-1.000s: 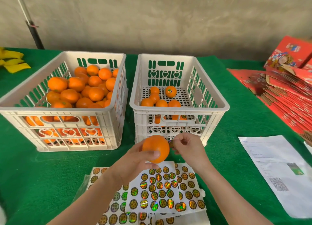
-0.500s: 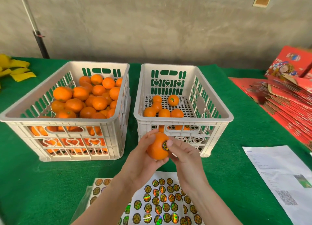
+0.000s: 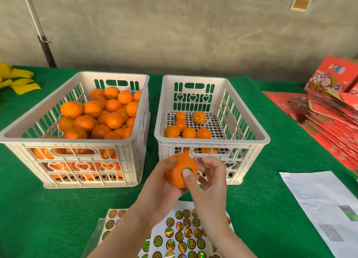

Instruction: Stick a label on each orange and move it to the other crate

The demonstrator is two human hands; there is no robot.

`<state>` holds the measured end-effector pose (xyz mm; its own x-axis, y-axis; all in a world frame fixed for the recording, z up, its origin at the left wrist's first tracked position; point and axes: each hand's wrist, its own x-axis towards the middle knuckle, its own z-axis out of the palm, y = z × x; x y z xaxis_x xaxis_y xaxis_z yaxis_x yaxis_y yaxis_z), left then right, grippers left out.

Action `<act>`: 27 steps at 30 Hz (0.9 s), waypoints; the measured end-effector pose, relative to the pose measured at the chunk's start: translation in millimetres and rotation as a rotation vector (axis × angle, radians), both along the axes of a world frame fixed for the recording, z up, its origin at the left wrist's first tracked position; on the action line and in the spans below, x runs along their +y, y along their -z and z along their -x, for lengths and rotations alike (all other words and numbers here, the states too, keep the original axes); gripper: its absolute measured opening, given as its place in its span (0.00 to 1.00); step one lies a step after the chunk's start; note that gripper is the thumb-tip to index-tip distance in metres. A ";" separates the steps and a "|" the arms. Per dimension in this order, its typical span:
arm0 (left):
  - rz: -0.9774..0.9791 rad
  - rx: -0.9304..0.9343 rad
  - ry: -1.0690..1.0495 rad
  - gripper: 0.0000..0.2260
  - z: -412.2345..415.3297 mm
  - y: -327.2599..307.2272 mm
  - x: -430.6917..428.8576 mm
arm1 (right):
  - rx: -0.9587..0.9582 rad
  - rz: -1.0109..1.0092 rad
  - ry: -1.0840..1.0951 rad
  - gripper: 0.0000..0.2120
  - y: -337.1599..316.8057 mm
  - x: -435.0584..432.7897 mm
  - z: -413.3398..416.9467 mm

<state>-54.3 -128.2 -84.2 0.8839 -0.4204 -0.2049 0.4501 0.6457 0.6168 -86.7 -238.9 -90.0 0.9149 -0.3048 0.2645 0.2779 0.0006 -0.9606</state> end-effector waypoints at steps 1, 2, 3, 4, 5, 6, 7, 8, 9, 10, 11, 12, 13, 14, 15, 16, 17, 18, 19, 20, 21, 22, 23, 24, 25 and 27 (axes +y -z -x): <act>0.004 -0.008 0.003 0.28 0.4 -0.4 2.8 | 0.010 -0.019 -0.025 0.19 0.8 0.6 -0.5; -0.003 -0.021 0.002 0.29 -0.5 -0.9 6.0 | 0.027 -0.016 -0.069 0.21 1.2 1.1 -1.1; -0.018 -0.040 -0.001 0.29 -1.5 -2.2 9.6 | 0.043 0.016 -0.123 0.22 0.4 1.4 -1.6; -0.046 -0.066 -0.005 0.28 -3.6 -4.1 12.9 | 0.054 0.070 -0.184 0.24 -1.3 1.4 -2.6; -0.095 -0.103 -0.011 0.28 -6.4 -7.2 15.5 | 0.056 0.141 -0.237 0.26 -4.4 1.8 -4.5; -0.165 -0.150 -0.021 0.26 -9.9 -10.9 17.1 | 0.043 0.231 -0.273 0.30 -8.8 2.5 -8.1; -0.239 -0.203 -0.040 0.24 -14.0 -15.9 18.1 | 0.015 0.318 -0.288 0.33 -14.2 3.2 -13.7; -0.307 -0.258 -0.055 0.23 -19.4 -22.3 18.6 | -0.025 0.375 -0.281 0.35 -20.0 3.9 -21.2; -0.375 -0.328 -0.066 0.22 -24.5 -31.2 19.3 | -0.064 0.402 -0.259 0.35 -27.2 4.1 -30.0; -0.472 -0.418 -0.075 0.24 -32.7 -40.0 19.7 | -0.099 0.418 -0.230 0.34 -35.4 3.4 -40.3; -0.597 -0.512 -0.092 0.26 -43.6 -47.2 20.1 | -0.130 0.439 -0.205 0.34 -44.8 1.6 -51.8; -0.726 -0.598 -0.134 0.28 -58.3 -51.1 20.6 | -0.148 0.466 -0.182 0.33 -55.0 -1.6 -65.4; -0.845 -0.665 -0.207 0.26 -75.1 -53.8 20.6 | -0.140 0.490 -0.157 0.33 -65.1 -7.1 -81.6; -0.966 -0.710 -0.288 0.20 -93.3 -54.7 19.5 | -0.106 0.516 -0.125 0.33 -74.6 -14.7 -101.7; -1.122 -0.745 -0.344 0.13 -111.7 -52.6 16.5 | -0.054 0.550 -0.090 0.33 -82.4 -23.8 -125.0; -1.299 -0.787 -0.359 0.12 -127.6 -49.5 11.4 | 0.010 0.603 -0.061 0.33 -88.5 -34.3 -149.9; -1.475 -0.840 -0.327 0.12 -141.5 -43.5 6.1 | 0.089 0.669 -0.047 0.32 -91.9 -45.1 -174.7; -1.630 -0.893 -0.263 0.13 -152.7 -34.7 1.9 | 0.195 0.779 -0.046 0.30 -91.2 -56.6 -198.3; -1.761 -0.935 -0.199 0.13 -159.8 -26.3 -0.8 | 0.314 0.937 -0.058 0.28 -86.1 -68.4 -219.8; -1.875 -0.984 -0.154 0.12 -165.0 -18.4 -1.6 | 0.440 1.124 -0.088 0.28 -77.9 -78.7 -237.4; -1.909 -1.007 -0.148 0.12 -168.0 -13.0 -0.9 | 0.576 1.325 -0.139 0.28 -67.2 -87.9 -250.2; -1.880 -1.008 -0.168 0.11 -170.7 -9.5 0.8 | 0.686 1.508 -0.192 0.28 -55.1 -95.0 -260.7; -1.836 -1.007 -0.200 0.11 -173.1 -6.7 2.3 | 0.744 1.657 -0.235 0.25 -41.8 -100.5 -267.7; -1.810 -1.004 -0.226 0.11 -173.9 -4.6 3.5 | 0.782 1.755 -0.266 0.21 -28.8 -104.2 -271.9; -1.798 -0.994 -0.238 0.11 -173.8 -3.2 3.9 | 0.819 1.770 -0.275 0.18 -17.5 -107.8 -274.4; -1.781 -0.971 -0.227 0.12 -173.3 -2.0 3.4 | 0.862 1.706 -0.316 0.18 0.2 -114.5 -275.4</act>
